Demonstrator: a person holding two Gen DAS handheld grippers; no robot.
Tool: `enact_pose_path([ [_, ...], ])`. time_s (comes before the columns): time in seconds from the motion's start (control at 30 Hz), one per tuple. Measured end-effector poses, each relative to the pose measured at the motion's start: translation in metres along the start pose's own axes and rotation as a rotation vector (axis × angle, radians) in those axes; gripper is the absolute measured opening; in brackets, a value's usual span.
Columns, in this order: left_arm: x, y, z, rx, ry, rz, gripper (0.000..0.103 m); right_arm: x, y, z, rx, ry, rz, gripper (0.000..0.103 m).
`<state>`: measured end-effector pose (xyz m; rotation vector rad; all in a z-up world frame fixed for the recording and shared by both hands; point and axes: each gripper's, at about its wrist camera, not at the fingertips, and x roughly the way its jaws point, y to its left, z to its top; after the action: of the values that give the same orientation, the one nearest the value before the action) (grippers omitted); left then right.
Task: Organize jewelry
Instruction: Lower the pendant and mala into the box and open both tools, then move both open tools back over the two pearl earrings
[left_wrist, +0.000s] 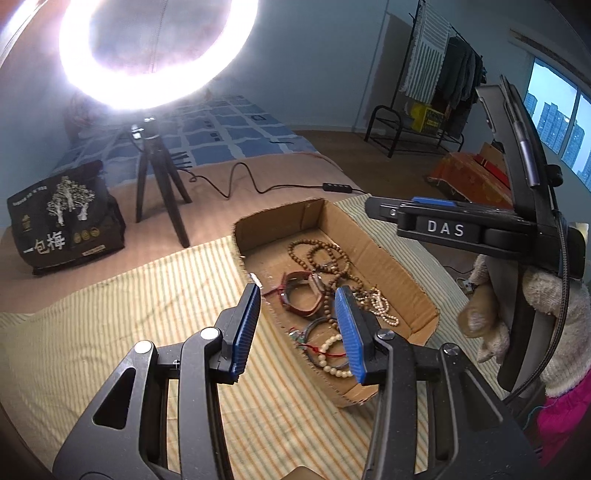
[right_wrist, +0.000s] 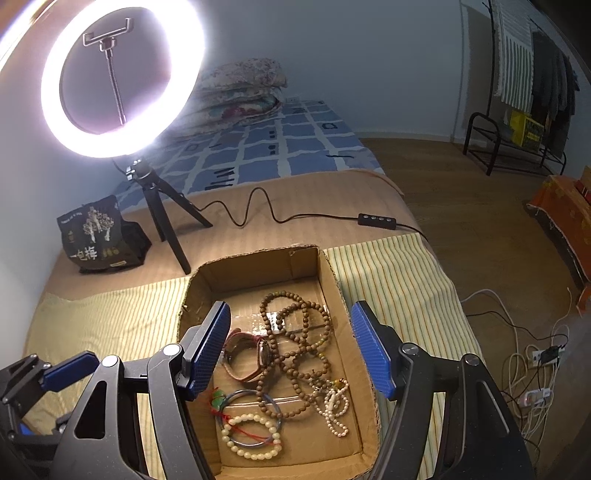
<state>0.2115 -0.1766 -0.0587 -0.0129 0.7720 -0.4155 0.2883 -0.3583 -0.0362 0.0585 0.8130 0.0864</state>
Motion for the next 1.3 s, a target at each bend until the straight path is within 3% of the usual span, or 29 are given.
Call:
enact_pose_path([
  [0.4, -0.030, 0.025, -0.009, 0.013, -0.030, 0.042, 0.043, -0.023, 0.034, -0.003, -0.023, -0.041, -0.006, 0.067],
  [0.8, -0.065, 0.067, -0.023, 0.002, -0.051, 0.108, 0.043, -0.037, 0.077, -0.013, -0.037, -0.063, 0.080, 0.067],
  [1.0, -0.079, 0.108, -0.034, -0.046, -0.046, 0.143, 0.042, -0.035, 0.110, -0.027, -0.082, -0.050, 0.161, 0.067],
  [1.3, -0.086, 0.173, -0.057, -0.152, -0.001, 0.202, 0.043, -0.021, 0.158, -0.058, -0.228, -0.024, 0.205, 0.067],
])
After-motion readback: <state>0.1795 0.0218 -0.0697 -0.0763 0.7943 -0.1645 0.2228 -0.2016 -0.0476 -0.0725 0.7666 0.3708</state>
